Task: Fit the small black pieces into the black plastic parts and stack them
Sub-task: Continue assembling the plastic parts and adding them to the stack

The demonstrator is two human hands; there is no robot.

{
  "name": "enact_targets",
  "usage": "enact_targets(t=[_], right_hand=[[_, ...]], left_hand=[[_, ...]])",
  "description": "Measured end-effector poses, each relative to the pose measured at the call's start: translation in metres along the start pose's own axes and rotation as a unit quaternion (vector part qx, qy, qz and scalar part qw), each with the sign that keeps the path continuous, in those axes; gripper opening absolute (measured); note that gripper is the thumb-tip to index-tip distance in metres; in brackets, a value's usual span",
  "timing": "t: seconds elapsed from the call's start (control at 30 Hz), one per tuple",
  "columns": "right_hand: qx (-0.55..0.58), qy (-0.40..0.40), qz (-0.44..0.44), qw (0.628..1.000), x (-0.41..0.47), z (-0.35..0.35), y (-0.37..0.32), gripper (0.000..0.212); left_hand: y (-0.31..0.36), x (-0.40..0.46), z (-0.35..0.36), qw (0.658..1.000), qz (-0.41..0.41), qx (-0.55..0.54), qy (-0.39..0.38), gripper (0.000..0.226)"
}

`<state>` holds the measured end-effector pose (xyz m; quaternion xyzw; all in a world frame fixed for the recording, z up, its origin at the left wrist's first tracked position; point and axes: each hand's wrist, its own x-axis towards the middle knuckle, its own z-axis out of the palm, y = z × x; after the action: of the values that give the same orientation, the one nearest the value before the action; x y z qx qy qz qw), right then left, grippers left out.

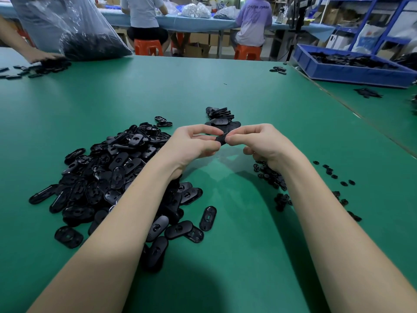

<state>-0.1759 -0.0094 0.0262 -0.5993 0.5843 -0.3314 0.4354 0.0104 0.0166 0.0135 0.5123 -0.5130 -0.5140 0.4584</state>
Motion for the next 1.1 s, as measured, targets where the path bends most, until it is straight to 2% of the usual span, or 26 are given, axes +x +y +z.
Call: enact_targets(t=[0.2, 0.33, 0.6, 0.7, 1.1], right_hand=[[0.021, 0.01, 0.038, 0.999, 0.003, 0.005, 0.003, 0.01], [0.058, 0.006, 0.056, 0.997, 0.005, 0.004, 0.005, 0.028], [0.051, -0.032, 0.01, 0.998, 0.003, 0.005, 0.005, 0.019], [0.021, -0.014, -0.013, 1.0, 0.003, 0.005, 0.002, 0.012], [-0.033, 0.035, -0.055, 0.997, 0.006, 0.014, 0.009, 0.013]], left_hand=[[-0.001, -0.002, 0.001, 1.0, -0.003, 0.012, 0.004, 0.025], [0.001, -0.001, 0.003, 1.0, -0.008, 0.001, 0.011, 0.026], [0.002, -0.001, 0.007, 0.999, -0.004, 0.02, 0.045, 0.013], [0.002, 0.0, 0.006, 0.998, 0.005, 0.044, 0.055, 0.013], [-0.002, 0.0, 0.011, 0.994, 0.014, 0.074, 0.084, 0.016]])
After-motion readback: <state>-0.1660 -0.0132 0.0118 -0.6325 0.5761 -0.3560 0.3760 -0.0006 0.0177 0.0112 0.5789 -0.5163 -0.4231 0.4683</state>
